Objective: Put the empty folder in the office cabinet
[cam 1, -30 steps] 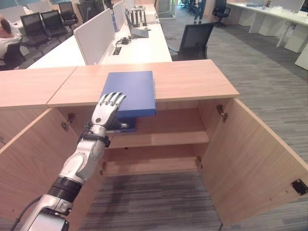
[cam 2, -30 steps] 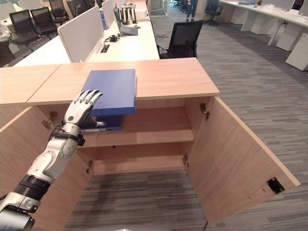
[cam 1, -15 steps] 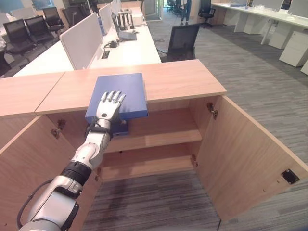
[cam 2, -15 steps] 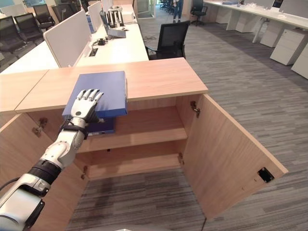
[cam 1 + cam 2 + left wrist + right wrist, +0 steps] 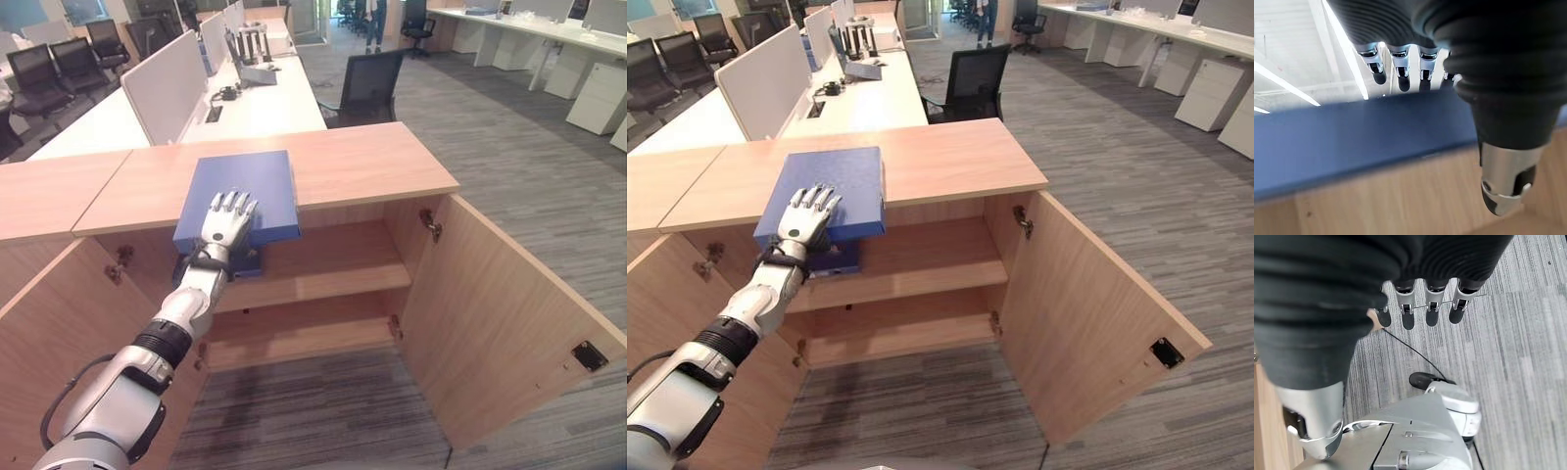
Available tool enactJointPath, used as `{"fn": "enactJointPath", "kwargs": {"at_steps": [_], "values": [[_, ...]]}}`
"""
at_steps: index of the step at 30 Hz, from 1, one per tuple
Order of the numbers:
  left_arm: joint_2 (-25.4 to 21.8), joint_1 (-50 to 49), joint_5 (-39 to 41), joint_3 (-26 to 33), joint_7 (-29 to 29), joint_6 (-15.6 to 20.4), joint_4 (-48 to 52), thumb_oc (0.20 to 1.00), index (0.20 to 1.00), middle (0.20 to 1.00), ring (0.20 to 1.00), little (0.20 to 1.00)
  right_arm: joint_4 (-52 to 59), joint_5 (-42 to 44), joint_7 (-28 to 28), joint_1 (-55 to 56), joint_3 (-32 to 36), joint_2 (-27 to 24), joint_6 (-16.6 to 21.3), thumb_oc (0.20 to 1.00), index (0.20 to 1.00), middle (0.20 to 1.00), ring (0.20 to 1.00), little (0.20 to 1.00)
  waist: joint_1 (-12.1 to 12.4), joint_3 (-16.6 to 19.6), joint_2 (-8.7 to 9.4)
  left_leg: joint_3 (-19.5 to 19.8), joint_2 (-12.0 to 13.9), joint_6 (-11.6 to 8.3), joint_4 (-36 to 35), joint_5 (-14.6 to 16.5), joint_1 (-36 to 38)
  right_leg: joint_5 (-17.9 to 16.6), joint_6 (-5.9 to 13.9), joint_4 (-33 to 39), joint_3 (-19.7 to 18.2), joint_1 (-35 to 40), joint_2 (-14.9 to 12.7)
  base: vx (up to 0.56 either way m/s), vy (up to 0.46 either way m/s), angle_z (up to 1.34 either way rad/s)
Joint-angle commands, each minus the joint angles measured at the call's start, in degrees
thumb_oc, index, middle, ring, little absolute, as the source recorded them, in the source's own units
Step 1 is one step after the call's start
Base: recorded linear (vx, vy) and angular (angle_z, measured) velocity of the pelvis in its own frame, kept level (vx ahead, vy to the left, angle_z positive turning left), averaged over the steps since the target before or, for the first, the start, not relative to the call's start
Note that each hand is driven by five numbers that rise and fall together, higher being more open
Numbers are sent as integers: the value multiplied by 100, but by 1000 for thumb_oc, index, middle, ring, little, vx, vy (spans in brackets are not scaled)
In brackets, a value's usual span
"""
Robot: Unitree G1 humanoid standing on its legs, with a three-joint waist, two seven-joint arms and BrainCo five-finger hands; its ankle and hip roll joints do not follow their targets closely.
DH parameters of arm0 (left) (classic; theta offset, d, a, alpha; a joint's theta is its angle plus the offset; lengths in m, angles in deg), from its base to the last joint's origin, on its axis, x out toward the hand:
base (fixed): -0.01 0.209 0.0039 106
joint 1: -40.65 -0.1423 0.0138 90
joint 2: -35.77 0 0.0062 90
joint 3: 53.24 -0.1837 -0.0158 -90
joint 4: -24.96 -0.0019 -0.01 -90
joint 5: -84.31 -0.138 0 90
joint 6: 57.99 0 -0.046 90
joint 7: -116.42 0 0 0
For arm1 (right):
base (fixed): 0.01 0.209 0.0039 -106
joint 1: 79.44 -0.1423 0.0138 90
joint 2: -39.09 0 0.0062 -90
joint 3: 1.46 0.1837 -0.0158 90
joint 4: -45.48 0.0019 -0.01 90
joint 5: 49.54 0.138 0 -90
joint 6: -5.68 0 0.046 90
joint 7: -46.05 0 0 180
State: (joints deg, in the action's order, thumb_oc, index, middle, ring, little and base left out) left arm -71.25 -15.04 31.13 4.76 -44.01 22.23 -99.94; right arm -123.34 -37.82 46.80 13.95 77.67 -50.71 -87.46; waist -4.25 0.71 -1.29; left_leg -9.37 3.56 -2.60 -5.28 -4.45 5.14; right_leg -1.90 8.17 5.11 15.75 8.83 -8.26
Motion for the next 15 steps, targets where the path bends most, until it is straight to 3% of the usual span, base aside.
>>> {"fn": "enactJointPath", "kwargs": {"at_steps": [1,15], "values": [[-129,1113,-155,108,190,-176,-491,1000,1000,1000,1000,1000,-282,-6,76,-298,-189,111,17,1000,1000,1000,1000,1000,9,-117,344,68,-242,122,28,919,334,37,64,-11,-400,-59,146,0,0,0],[128,1701,33,-444,435,-391,-2116,1000,1000,1000,1000,1000,-344,110,135,-342,-373,121,97,1000,1000,1000,1000,1000,-71,-100,329,10,-227,113,28,920,374,29,73,-11,-432,-74,155,0,-2,-2]]}}
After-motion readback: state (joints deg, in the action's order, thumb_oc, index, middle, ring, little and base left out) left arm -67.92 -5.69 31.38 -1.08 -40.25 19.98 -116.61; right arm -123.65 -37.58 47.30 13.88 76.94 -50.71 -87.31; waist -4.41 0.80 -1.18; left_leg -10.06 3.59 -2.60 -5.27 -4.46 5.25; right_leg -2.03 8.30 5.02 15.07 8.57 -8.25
